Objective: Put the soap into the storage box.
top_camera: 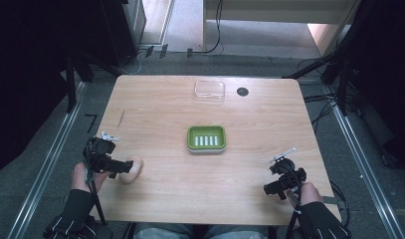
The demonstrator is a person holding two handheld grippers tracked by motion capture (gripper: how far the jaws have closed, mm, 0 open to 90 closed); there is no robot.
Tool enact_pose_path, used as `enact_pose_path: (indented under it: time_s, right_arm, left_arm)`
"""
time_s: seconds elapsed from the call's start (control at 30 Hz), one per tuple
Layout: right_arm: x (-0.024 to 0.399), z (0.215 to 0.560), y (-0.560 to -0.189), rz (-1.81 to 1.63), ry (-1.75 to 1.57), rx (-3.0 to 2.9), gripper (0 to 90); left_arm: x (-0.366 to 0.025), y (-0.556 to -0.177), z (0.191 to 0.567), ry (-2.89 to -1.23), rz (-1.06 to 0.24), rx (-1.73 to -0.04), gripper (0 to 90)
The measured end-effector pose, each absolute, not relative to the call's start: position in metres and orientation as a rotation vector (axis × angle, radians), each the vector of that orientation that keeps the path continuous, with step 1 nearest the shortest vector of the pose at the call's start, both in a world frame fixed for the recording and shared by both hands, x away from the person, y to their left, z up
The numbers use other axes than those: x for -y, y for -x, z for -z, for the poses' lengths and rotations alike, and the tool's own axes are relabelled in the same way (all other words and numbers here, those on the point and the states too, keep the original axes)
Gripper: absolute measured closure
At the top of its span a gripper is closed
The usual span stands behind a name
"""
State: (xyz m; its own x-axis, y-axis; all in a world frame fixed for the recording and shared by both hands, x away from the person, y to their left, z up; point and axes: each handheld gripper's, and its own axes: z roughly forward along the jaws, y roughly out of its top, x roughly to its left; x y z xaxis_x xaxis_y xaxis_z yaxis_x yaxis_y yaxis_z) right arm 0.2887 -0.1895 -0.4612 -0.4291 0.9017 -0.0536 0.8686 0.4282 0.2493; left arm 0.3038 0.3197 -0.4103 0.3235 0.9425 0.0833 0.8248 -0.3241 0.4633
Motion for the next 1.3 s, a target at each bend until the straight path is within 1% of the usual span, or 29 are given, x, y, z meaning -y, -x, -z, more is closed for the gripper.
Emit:
enact_pose_path:
  time_s: [0.1, 0.13, 0.27, 0.43, 0.73, 0.93, 1.3]
  right_arm:
    - [0.189, 0.460, -0.288, -0.279, -1.558, -2.500, 14.5]
    - [0.189, 0.461, -0.288, -0.297, -1.559, -2.497, 14.5]
    - [0.188, 0.459, -0.288, -0.299, -1.555, -2.489, 14.5]
    - [0.183, 0.459, -0.288, -0.286, -1.531, -2.505, 14.5]
    - [0.185, 0.461, -0.289, -0.287, -1.535, -2.510, 14.6]
    - [0.187, 0.459, -0.286, -0.295, -1.529, -2.497, 14.5]
    - [0.184, 0.460, -0.287, -0.280, -1.520, -2.513, 14.5]
  left_arm:
    - [-0.323, -0.298, 0.406, -2.212, -0.502, -1.581, 0.0]
    - [-0.326, -0.293, 0.402, -2.171, -0.509, -1.584, 0.0]
    - [-0.329, -0.288, 0.401, -2.160, -0.514, -1.580, 0.0]
    - [-0.327, -0.290, 0.403, -2.184, -0.493, -1.573, 0.0]
    - [-0.310, -0.298, 0.410, -2.279, -0.451, -1.524, 0.0]
    - [-0.303, -0.300, 0.415, -2.320, -0.446, -1.508, 0.0]
    - [-0.296, -0.307, 0.425, -2.349, -0.404, -1.531, 0.0]
